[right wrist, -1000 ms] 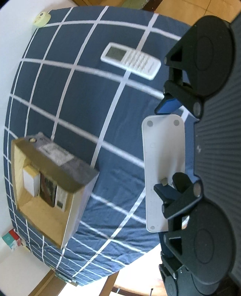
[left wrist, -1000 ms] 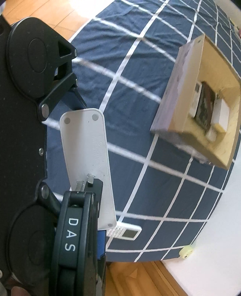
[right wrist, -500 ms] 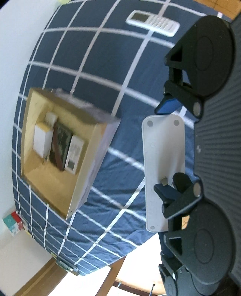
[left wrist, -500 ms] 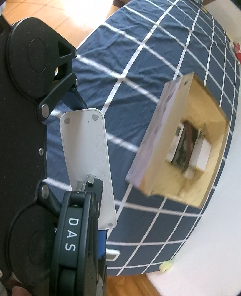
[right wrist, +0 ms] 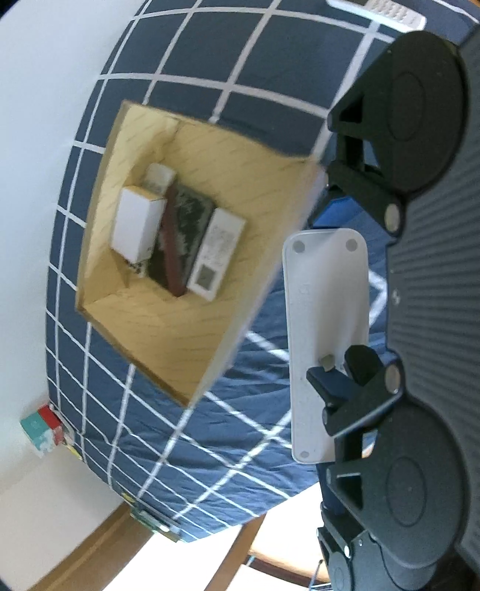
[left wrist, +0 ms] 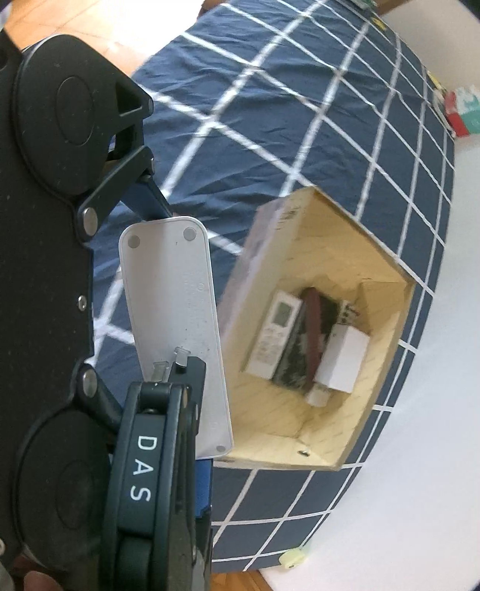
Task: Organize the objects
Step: 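Lower the white plate into the box onto the remotes and open the right tool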
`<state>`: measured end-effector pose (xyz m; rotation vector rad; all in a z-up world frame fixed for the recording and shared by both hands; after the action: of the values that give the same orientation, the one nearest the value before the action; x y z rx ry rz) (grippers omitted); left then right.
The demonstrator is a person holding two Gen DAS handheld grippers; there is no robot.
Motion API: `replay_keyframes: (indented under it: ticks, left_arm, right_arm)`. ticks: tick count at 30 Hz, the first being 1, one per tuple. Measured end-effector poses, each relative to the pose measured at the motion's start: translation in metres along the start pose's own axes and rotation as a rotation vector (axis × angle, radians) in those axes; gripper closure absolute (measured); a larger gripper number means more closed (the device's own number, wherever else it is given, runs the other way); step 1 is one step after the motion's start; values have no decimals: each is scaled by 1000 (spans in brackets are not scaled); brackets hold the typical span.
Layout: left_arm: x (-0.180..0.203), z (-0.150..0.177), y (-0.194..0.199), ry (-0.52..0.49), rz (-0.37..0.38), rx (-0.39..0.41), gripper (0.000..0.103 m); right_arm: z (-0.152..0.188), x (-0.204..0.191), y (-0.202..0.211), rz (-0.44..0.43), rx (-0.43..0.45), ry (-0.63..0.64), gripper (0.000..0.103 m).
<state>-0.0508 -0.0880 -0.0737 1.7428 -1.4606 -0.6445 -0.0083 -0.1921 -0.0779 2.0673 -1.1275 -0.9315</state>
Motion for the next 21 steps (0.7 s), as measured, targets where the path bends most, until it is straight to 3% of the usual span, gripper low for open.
replay_keyframes:
  ticks: [10, 21]
  left_arm:
    - [7, -61, -40, -91, 60, -17, 9]
    - [26, -88, -78, -198, 140, -63, 10]
  right_arm:
    - [-56, 20, -29, 62, 32, -100, 23]
    - [-75, 49, -50, 145, 45, -218, 23]
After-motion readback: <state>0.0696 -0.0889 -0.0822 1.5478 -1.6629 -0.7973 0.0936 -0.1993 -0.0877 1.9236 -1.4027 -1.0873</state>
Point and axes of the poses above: each gripper's, at about its wrist camera, not at the fingertips, and y roughly against the way its jaws point, x to its right, z to its underside, the point moved 6 cm from there along -y, roughly the way its jaws point, and after that the axes turned 14 degrees about x, right-handed, at the moved point
